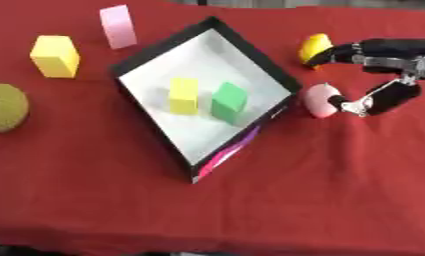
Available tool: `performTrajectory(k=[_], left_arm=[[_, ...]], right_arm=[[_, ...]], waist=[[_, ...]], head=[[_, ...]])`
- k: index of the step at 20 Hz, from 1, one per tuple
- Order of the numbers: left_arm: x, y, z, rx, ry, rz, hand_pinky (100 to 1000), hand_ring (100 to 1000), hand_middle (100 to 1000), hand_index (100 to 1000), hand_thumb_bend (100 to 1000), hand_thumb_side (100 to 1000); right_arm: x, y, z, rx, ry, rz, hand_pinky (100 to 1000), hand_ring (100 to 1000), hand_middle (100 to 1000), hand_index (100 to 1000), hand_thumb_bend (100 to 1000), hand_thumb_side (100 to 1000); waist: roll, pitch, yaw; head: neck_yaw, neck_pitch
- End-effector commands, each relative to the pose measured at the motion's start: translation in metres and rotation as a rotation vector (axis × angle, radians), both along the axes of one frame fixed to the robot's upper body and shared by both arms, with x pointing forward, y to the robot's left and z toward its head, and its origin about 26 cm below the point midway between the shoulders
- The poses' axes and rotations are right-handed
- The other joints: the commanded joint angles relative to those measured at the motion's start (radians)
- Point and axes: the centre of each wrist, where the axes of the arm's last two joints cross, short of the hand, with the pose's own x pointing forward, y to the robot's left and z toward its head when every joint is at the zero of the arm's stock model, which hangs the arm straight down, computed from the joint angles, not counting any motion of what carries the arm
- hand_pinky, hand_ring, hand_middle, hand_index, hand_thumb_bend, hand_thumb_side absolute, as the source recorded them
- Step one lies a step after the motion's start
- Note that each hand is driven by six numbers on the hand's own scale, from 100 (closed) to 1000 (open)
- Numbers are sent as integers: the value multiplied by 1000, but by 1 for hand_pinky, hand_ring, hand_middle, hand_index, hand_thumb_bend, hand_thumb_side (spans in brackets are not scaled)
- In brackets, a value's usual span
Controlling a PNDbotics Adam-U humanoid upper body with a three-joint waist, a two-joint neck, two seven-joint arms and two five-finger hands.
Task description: Pick up objects on the table and place them in the box.
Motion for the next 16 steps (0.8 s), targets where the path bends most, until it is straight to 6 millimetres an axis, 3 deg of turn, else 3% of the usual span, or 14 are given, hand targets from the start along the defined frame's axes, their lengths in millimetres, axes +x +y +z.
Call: performTrajectory(k=[1, 16], left_arm=[[-1, 3, 11, 25, -28, -4, 689, 822, 749, 734, 194, 715], [1, -1, 13, 22, -30, -26, 689, 824, 750, 733, 190, 719]], right_arm=[[1, -6, 9, -36, -33, -5, 1000, 931, 865, 948, 179, 318], [10, -16, -1, -103, -53, -33, 1000, 938, 838, 946, 219, 328]], waist=[[4, -12, 1], [8, 7, 12]], head=[[-2, 1], [-14, -7]])
